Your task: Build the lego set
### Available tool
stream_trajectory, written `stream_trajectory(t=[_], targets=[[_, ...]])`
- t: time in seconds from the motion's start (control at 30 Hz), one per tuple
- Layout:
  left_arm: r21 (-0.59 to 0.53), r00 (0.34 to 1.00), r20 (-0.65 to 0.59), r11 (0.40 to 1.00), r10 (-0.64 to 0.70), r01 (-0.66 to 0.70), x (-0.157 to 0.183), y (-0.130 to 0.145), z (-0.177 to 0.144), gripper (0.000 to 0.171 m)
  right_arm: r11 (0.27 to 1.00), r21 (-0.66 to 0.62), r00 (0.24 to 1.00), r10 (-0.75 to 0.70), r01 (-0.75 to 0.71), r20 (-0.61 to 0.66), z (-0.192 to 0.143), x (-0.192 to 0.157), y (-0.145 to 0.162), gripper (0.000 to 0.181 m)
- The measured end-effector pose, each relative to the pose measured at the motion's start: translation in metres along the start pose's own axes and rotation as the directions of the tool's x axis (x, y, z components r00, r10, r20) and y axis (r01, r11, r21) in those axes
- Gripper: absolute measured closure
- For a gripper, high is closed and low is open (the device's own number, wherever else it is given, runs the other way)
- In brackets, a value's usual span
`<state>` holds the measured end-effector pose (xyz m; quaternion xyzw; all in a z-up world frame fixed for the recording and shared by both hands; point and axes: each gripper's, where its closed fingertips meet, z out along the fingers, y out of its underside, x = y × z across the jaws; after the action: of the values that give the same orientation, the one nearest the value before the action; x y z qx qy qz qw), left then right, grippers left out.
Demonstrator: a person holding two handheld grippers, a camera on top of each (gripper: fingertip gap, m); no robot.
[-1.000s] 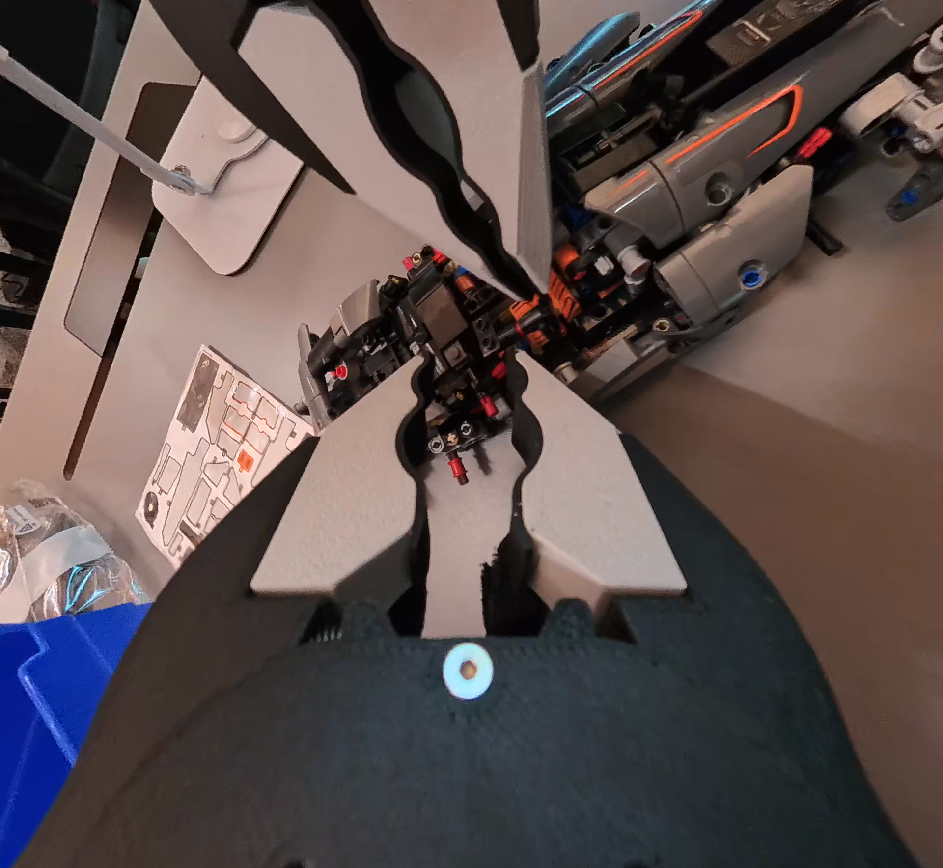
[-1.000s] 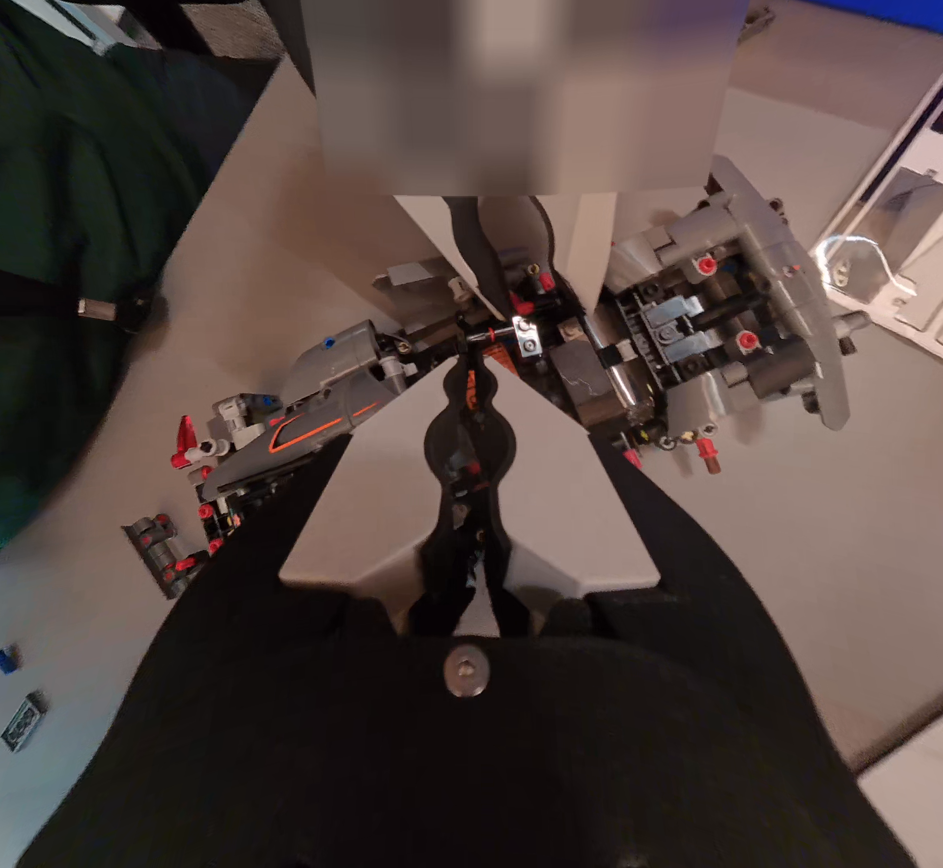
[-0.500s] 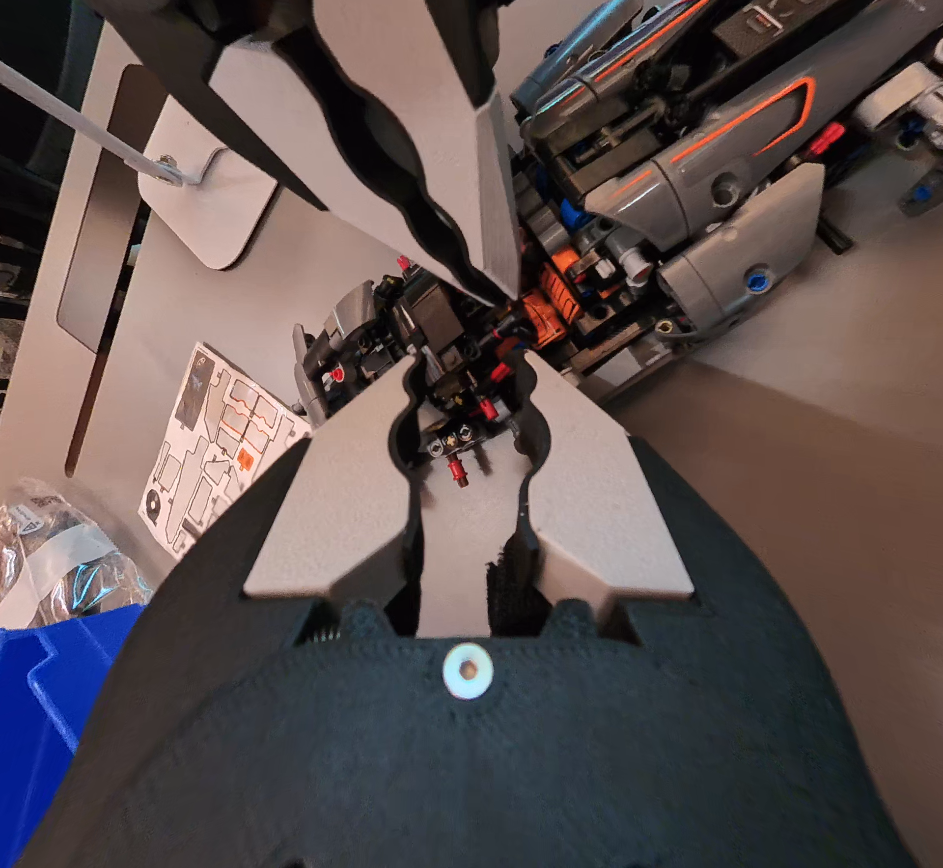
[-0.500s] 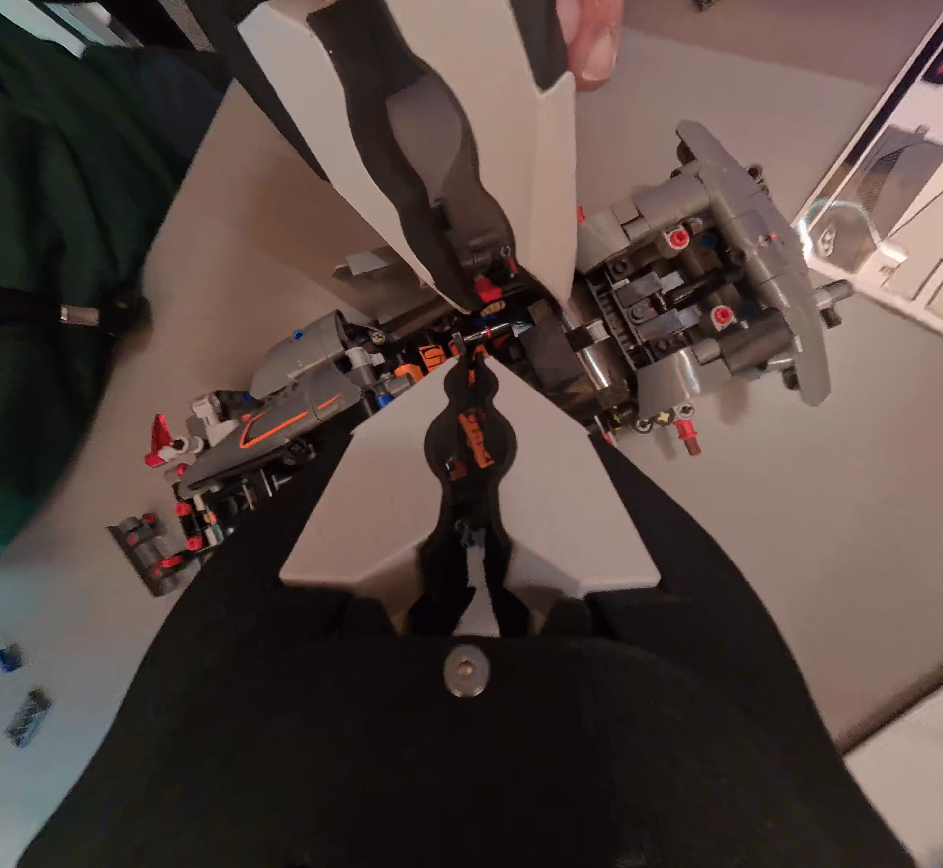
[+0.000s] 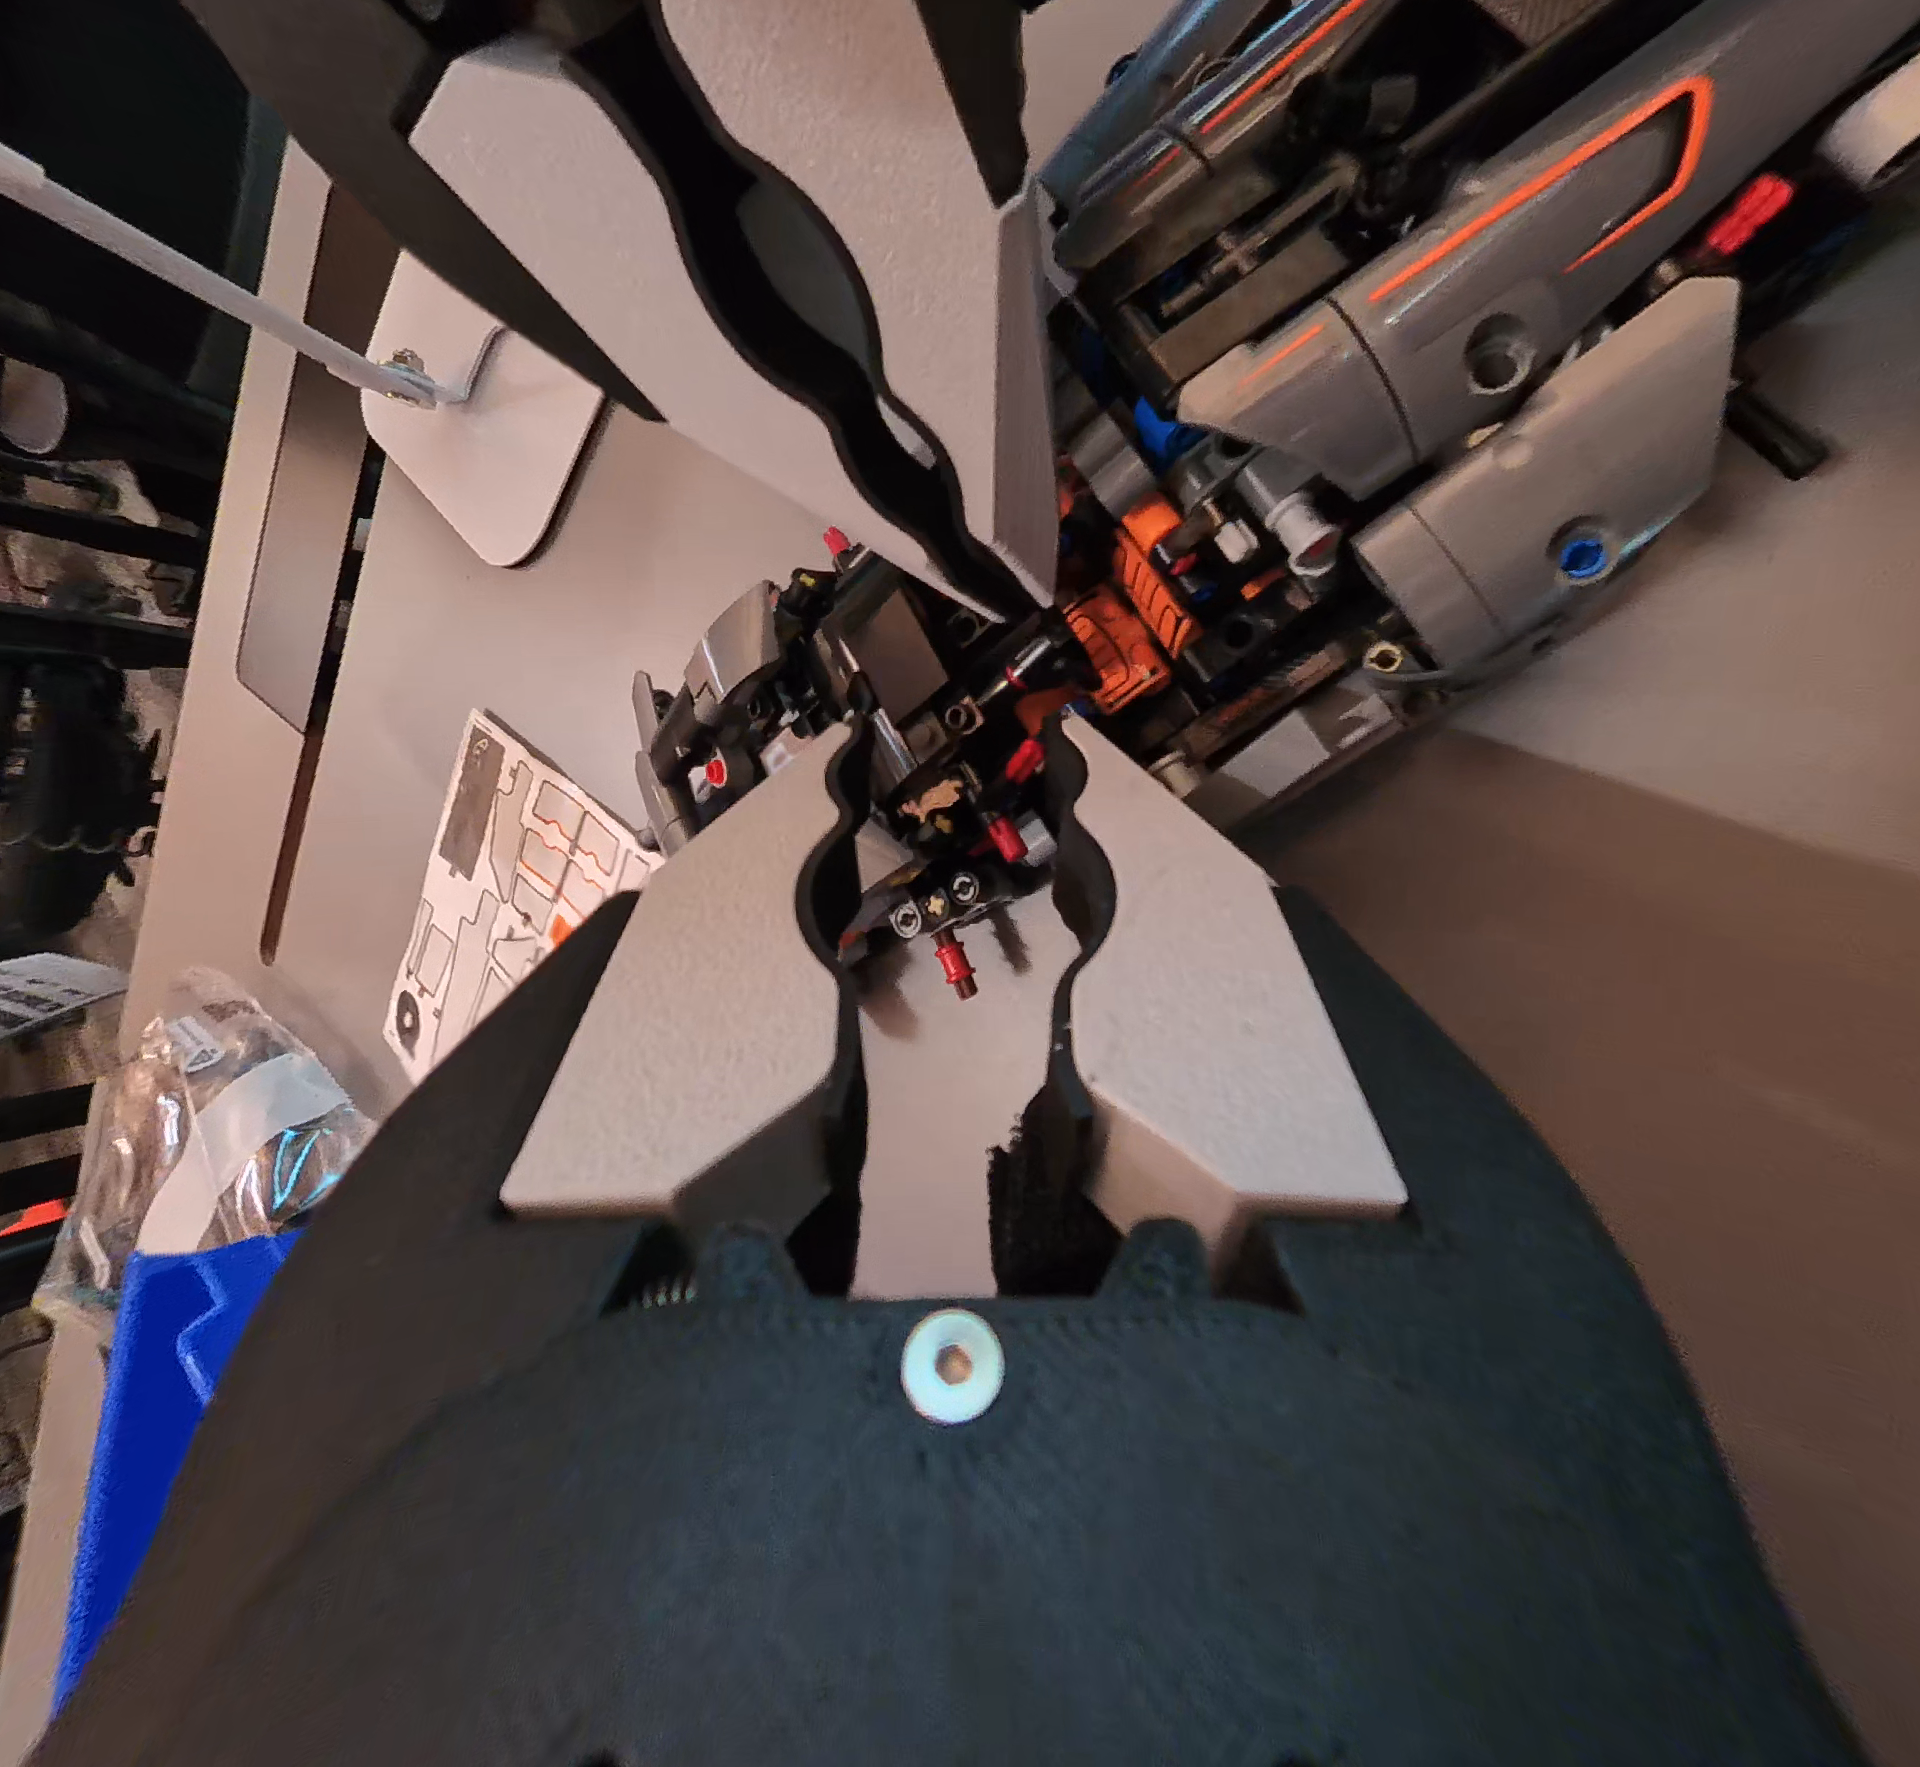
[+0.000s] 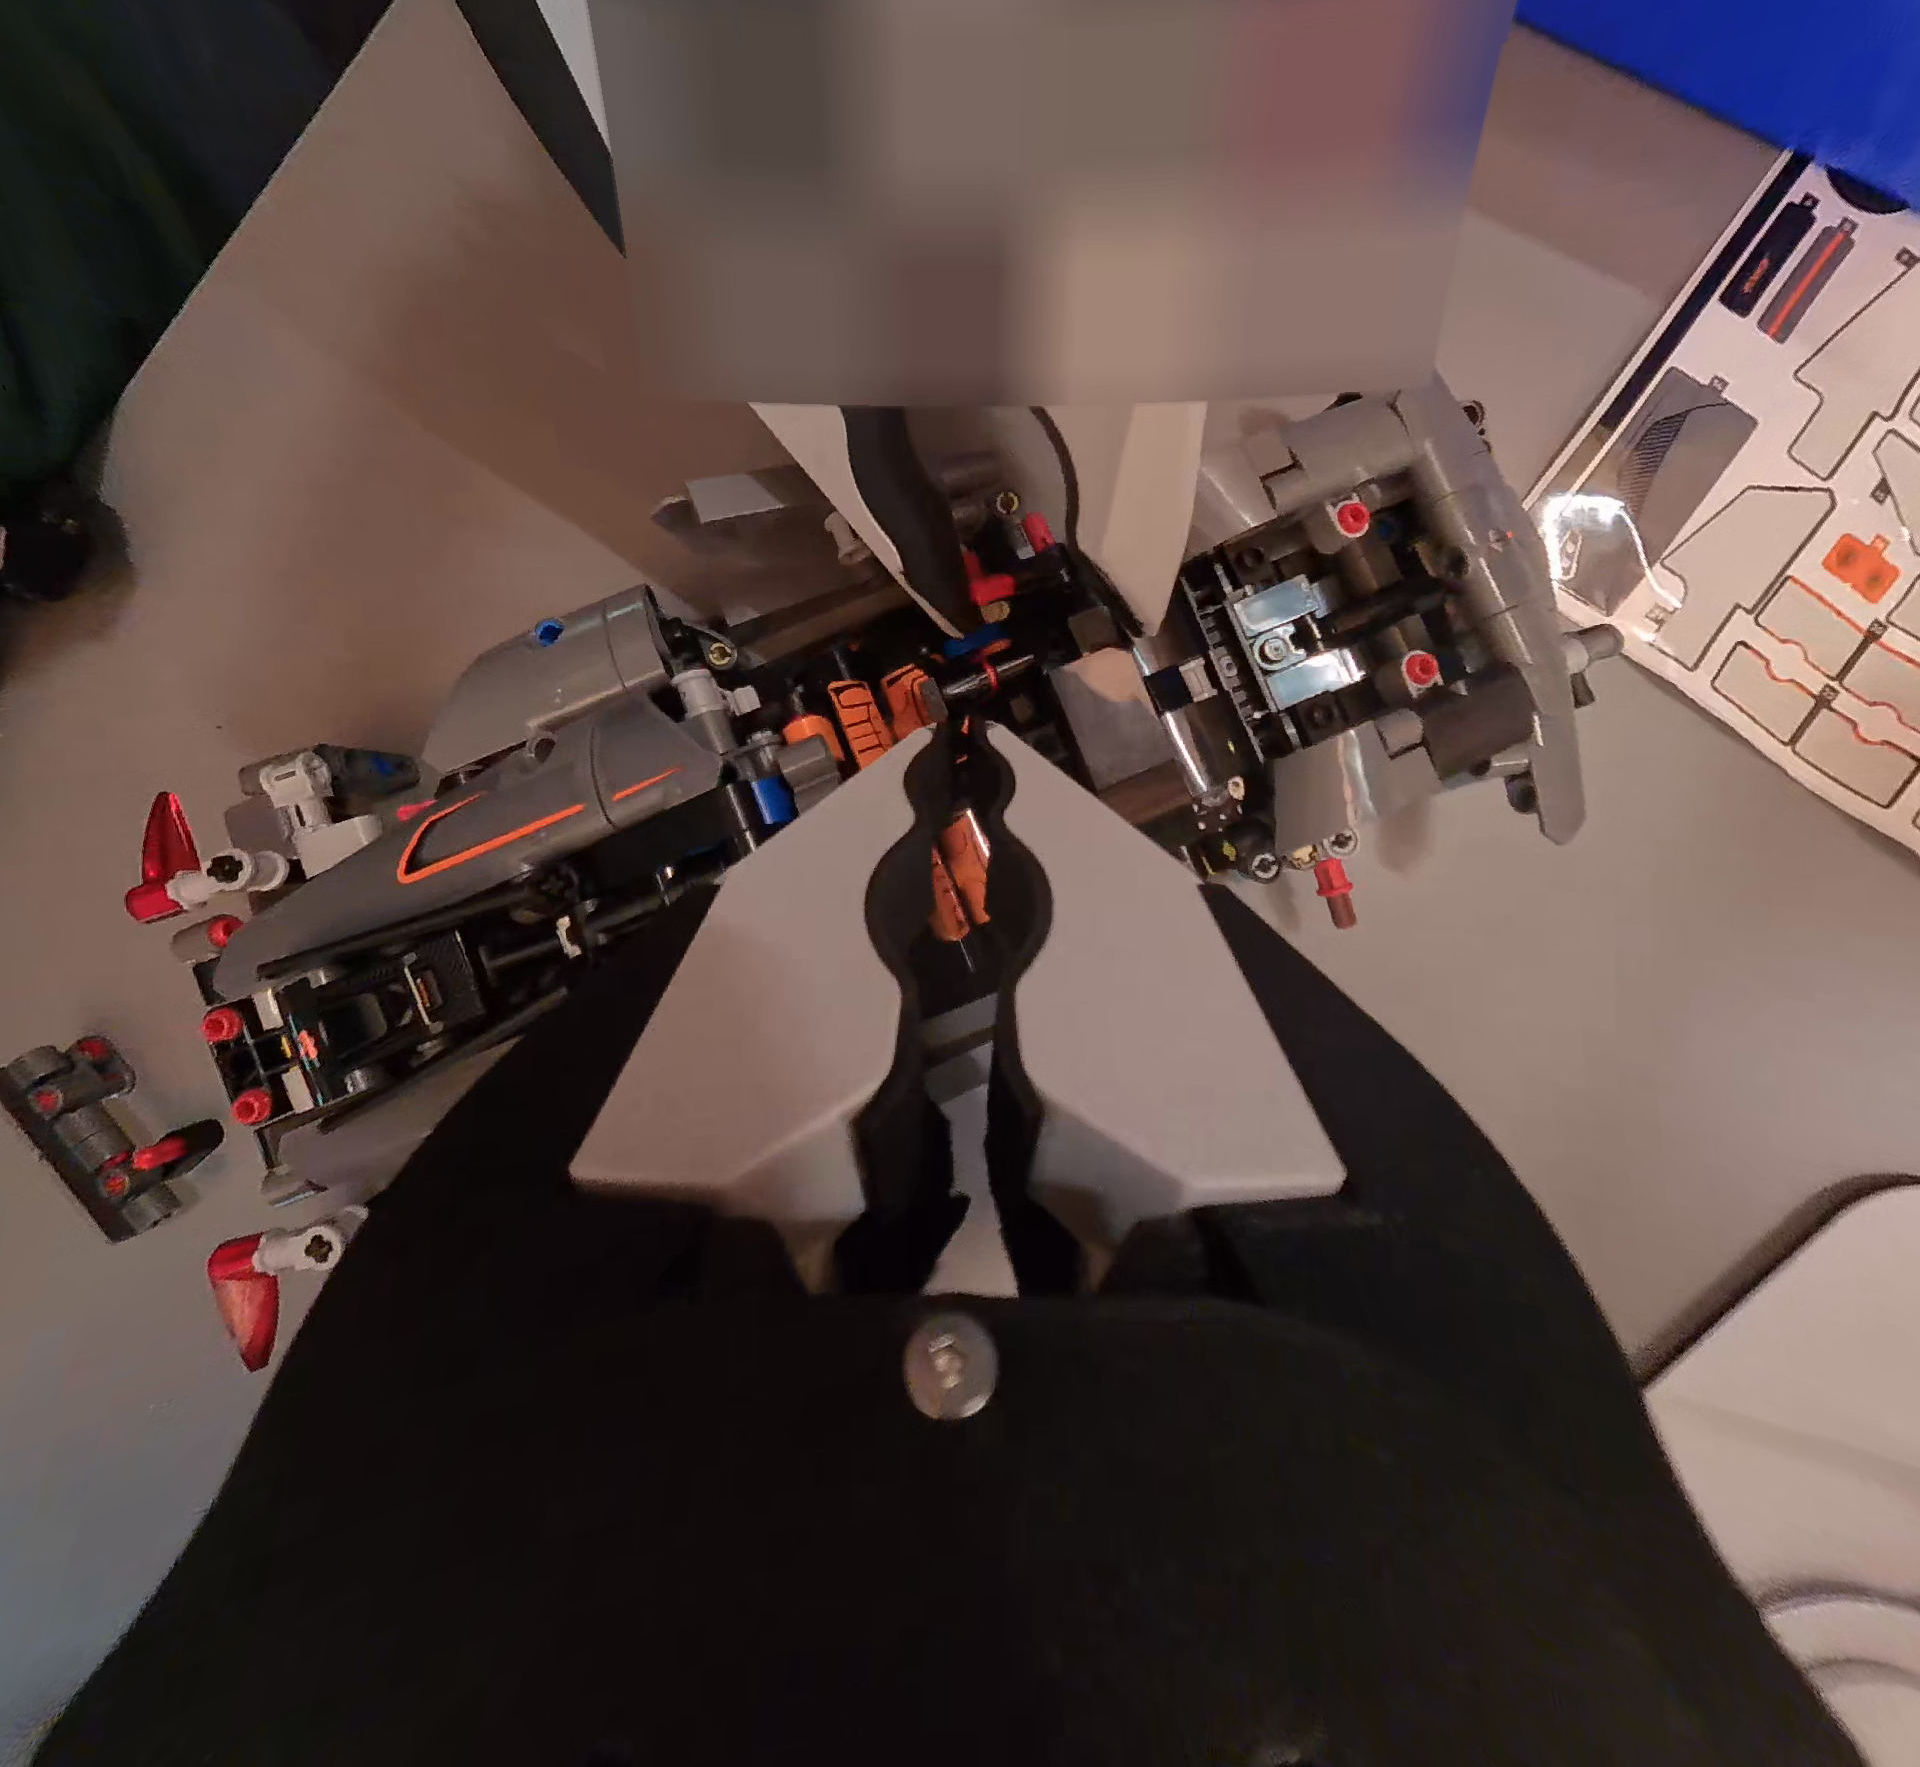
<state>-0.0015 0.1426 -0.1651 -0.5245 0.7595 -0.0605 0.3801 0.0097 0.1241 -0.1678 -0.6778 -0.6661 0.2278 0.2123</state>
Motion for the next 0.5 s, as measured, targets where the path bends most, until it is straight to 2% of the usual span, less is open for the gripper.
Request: stream_trajectory(t=[0.03,0.27,0.5], targets=[[-0.002,1.000,0.011,1.000,0.005,-0.005,-0.0012,-0.0002,0.0001,0.139,1.000,0.005,1.000,-0.005,0.005,-0.006,0.0000,0.0002,0.0000,0.181],[-0.001,1.000,0.021,1.000,-0.020,0.020,-0.0018,0.0003,-0.0017,0.141,0.999,0.046,0.999,-0.019,0.021,-0.046,-0.0020,0.0010,-0.0013,0.181],[0.006,0.998,-0.024,0.998,-0.064,0.064,-0.0022,-0.0006,-0.0071,0.138,0.996,0.081,0.998,-0.019,0.024,-0.059,-0.0039,0.0014,-0.0028,0.181]])
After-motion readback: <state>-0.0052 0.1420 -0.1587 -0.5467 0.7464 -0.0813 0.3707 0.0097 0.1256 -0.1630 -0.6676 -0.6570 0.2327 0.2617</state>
